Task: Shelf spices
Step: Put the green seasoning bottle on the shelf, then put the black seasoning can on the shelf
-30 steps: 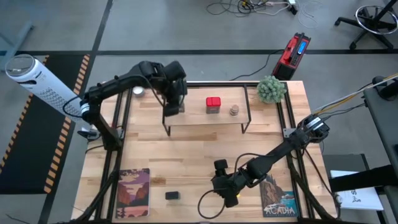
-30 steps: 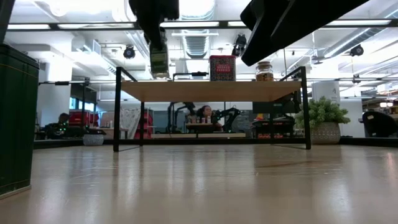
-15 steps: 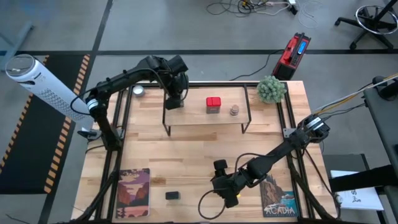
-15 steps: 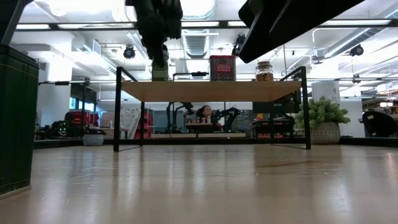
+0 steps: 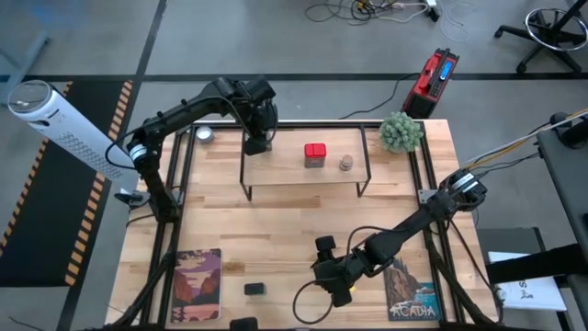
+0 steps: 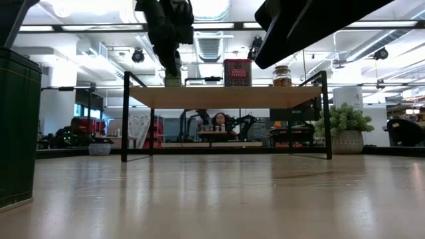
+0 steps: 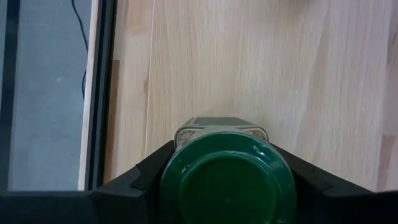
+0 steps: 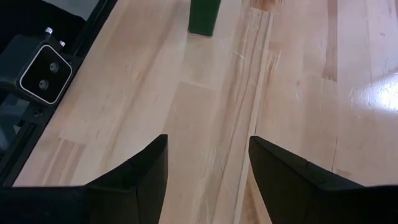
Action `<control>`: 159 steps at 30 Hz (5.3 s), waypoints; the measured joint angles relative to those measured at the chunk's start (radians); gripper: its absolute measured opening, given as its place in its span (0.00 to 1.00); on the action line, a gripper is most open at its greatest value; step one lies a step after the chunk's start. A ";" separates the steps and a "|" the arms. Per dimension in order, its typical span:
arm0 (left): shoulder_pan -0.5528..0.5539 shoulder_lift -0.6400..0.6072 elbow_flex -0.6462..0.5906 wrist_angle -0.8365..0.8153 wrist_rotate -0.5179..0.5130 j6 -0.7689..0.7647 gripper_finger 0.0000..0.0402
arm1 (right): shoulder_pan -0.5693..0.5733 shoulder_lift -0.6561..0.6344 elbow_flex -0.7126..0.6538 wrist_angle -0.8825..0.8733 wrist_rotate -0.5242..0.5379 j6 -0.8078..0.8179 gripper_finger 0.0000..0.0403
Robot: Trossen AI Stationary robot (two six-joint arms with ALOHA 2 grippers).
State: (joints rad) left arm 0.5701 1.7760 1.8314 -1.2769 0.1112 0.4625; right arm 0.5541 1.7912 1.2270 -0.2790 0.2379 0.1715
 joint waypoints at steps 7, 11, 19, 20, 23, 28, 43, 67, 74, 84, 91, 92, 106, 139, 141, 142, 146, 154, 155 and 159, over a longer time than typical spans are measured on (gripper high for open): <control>0.000 0.000 0.001 -0.002 -0.001 0.000 0.50 | 0.000 0.000 -0.002 0.000 0.000 0.000 0.49; 0.000 0.000 0.001 -0.007 -0.001 0.000 0.54 | 0.000 0.000 -0.005 0.000 0.000 0.000 0.49; 0.000 0.000 0.001 -0.004 -0.017 0.000 0.63 | 0.000 0.000 -0.006 0.001 0.000 0.000 0.49; -0.001 0.000 0.001 -0.003 -0.023 0.001 0.64 | 0.000 0.000 -0.006 0.001 0.000 0.000 0.49; -0.003 -0.003 0.001 -0.002 -0.035 0.001 0.66 | 0.000 0.000 -0.006 0.001 0.000 0.000 0.49; -0.004 -0.021 0.001 -0.001 -0.042 0.001 0.69 | 0.000 0.000 -0.006 0.001 0.000 0.000 0.49; -0.029 -0.029 0.216 -0.071 -0.048 -0.026 0.68 | 0.000 0.000 -0.006 0.002 0.000 0.004 0.49; -0.622 -0.040 0.253 -0.196 -0.033 -0.378 0.67 | 0.000 -0.022 -0.075 -0.004 0.020 0.114 0.49; -0.855 -0.044 0.131 -0.098 -0.162 -0.498 0.67 | 0.013 -0.117 -0.149 -0.003 0.102 0.167 0.49; -1.009 -0.065 -0.125 0.095 -0.182 -0.709 0.60 | 0.024 -0.238 -0.288 0.080 0.201 0.196 0.49; -1.048 -0.086 -0.297 0.166 -0.117 -0.971 0.54 | 0.022 -0.248 -0.321 0.092 0.254 0.189 0.49; -1.054 -0.088 -0.315 0.182 -0.092 -1.006 0.54 | 0.022 -0.248 -0.322 0.094 0.262 0.184 0.49; -1.170 -0.087 -0.383 0.368 -0.051 -1.135 0.59 | 0.011 -0.245 -0.322 0.098 0.287 0.157 0.49; -1.231 0.091 -0.388 0.393 -0.148 -1.197 0.64 | 0.008 -0.245 -0.325 0.097 0.287 0.169 0.49; -1.231 0.092 -0.388 0.405 -0.147 -1.197 0.64 | 0.008 -0.245 -0.325 0.098 0.287 0.169 0.49; -1.231 0.092 -0.388 0.412 -0.147 -1.199 0.64 | 0.008 -0.245 -0.326 0.098 0.287 0.169 0.49; -1.232 0.092 -0.388 0.444 -0.124 -1.211 0.63 | 0.008 -0.245 -0.327 0.098 0.287 0.169 0.49; -1.233 0.095 -0.388 0.443 -0.107 -1.207 0.64 | 0.008 -0.245 -0.327 0.098 0.287 0.169 0.49; -1.233 0.095 -0.388 0.443 -0.114 -1.205 0.64 | 0.008 -0.245 -0.327 0.097 0.287 0.169 0.49; -1.233 0.095 -0.389 0.431 -0.127 -1.200 0.64 | 0.008 -0.245 -0.327 0.098 0.287 0.169 0.49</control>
State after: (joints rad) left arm -0.6624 1.8706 1.4420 -0.8459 -0.0157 -0.7372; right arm 0.5623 1.5459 0.9001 -0.1814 0.5247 0.3405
